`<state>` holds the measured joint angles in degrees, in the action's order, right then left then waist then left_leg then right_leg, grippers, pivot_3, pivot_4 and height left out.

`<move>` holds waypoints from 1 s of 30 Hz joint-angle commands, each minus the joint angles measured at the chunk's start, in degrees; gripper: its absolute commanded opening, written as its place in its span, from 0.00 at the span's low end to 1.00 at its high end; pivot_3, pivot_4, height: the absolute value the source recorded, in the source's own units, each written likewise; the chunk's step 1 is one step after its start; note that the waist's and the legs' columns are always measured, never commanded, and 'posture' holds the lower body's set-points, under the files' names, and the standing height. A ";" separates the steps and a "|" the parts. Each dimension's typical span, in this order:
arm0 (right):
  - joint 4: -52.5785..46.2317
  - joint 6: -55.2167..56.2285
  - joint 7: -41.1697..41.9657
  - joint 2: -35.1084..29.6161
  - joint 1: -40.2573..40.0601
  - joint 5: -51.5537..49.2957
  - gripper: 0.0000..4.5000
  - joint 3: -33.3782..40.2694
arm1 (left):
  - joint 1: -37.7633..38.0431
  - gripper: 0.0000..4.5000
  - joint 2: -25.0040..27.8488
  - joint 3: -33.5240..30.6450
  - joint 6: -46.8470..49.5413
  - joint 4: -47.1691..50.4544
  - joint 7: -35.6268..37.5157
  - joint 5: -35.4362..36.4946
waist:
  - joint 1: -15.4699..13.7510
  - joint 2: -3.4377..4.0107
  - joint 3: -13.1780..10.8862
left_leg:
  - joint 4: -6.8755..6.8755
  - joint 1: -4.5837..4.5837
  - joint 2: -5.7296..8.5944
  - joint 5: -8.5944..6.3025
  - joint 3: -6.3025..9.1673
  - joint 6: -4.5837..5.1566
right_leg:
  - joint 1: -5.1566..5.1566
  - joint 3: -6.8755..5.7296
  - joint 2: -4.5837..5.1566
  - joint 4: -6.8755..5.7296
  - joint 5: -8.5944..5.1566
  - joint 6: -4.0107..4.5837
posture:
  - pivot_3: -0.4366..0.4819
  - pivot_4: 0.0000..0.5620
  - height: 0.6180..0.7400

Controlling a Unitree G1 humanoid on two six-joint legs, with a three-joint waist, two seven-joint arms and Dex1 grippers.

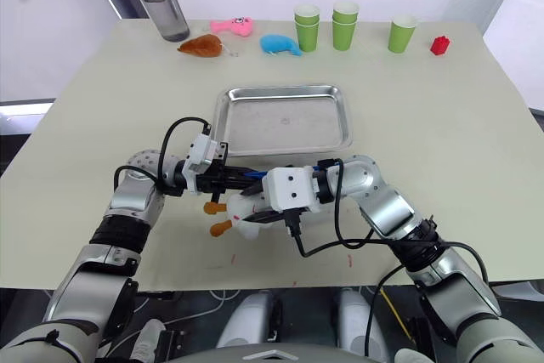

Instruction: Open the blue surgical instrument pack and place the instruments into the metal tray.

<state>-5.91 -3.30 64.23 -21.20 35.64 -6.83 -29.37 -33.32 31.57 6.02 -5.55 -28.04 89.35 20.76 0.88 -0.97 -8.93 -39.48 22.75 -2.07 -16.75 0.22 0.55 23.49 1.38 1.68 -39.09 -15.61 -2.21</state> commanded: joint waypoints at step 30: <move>5.84 -11.66 4.71 -11.46 -8.64 -14.74 0.92 19.96 | 1.21 0.00 0.90 0.36 -0.67 0.27 1.47 -1.09 | -0.05 0.02 0.01 | 0.02 -0.04 -0.03 0.00 -0.02 0.01 | -0.04 0.05 -0.07 0.03 0.02 0.03 | 0.48 0.27 0.95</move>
<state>0.03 -16.29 68.41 -33.18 25.93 -21.22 -10.21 -33.21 31.85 6.09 -6.00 -27.90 89.35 20.55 0.83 -0.95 -8.92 -39.47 22.71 -2.10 -16.75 0.19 0.56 23.45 1.44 1.61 -39.06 -15.59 -2.18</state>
